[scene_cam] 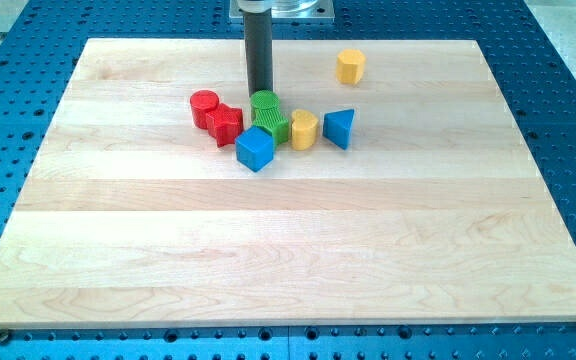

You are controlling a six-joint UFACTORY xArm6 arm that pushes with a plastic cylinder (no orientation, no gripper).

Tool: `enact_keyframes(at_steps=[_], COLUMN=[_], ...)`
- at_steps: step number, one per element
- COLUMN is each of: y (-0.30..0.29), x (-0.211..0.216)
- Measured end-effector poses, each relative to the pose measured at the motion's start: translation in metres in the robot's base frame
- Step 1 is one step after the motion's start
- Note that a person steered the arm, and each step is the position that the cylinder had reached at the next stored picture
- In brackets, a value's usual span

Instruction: Separate the green blocks and the cube from the other blocks

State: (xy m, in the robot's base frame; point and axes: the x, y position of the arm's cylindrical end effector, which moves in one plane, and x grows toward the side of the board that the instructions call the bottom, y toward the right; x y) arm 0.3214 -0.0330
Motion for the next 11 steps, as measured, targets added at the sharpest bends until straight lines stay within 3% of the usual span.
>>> enact_keyframes(at_steps=[2, 4, 7, 9, 11], y=[-0.001, 0.001, 0.028, 0.028, 0.039], x=[0.120, 0.130, 0.093, 0.156, 0.167])
